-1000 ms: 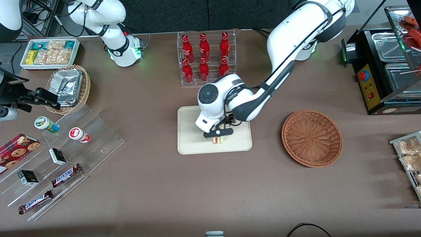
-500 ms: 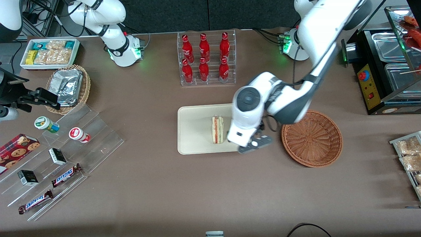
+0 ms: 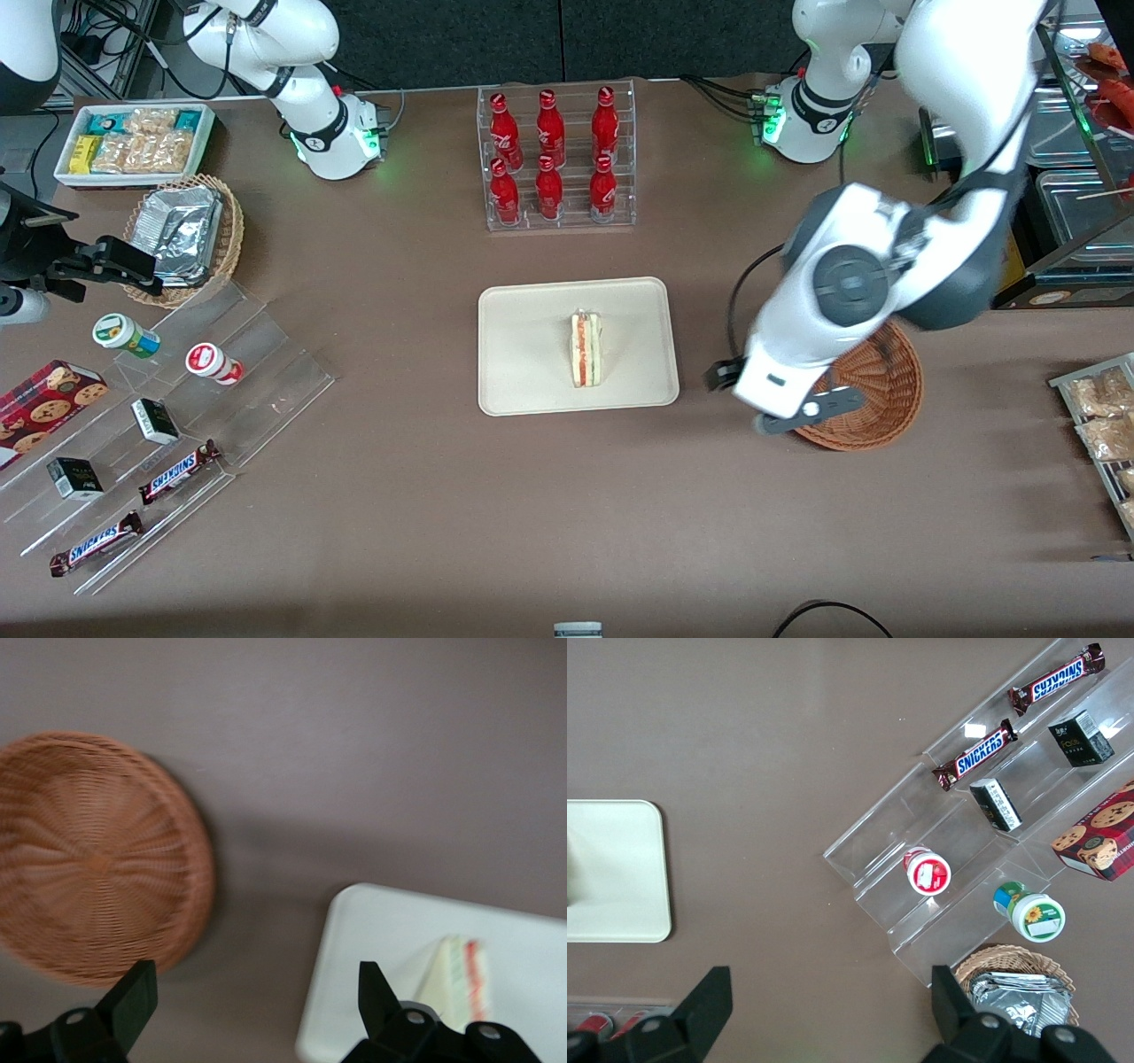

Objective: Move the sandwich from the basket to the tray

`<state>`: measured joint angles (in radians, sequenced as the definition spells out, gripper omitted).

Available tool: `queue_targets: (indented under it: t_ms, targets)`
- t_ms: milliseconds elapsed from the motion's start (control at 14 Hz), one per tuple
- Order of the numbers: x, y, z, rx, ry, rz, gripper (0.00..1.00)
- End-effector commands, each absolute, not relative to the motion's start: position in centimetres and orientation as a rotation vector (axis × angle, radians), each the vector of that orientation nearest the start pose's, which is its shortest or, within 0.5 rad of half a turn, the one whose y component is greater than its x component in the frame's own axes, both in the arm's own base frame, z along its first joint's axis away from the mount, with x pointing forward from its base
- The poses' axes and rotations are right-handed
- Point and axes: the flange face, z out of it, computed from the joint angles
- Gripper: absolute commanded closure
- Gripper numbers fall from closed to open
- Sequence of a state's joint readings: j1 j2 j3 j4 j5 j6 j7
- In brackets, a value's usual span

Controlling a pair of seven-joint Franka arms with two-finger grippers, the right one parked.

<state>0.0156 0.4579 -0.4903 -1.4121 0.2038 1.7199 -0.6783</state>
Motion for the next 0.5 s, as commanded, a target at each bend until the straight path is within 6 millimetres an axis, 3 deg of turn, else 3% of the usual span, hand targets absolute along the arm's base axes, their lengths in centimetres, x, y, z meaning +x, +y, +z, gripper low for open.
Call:
queue_targets:
  t_ms: [0, 143, 429]
  targets:
    - [60.2, -19.0, 48.4, -3.063, -0.061, 0.234, 0.00]
    - [59.1, -16.1, 50.5, -3.047, 0.079, 0.304, 0.00]
    - [56.1, -10.7, 54.9, -3.021, 0.031, 0.363, 0.00]
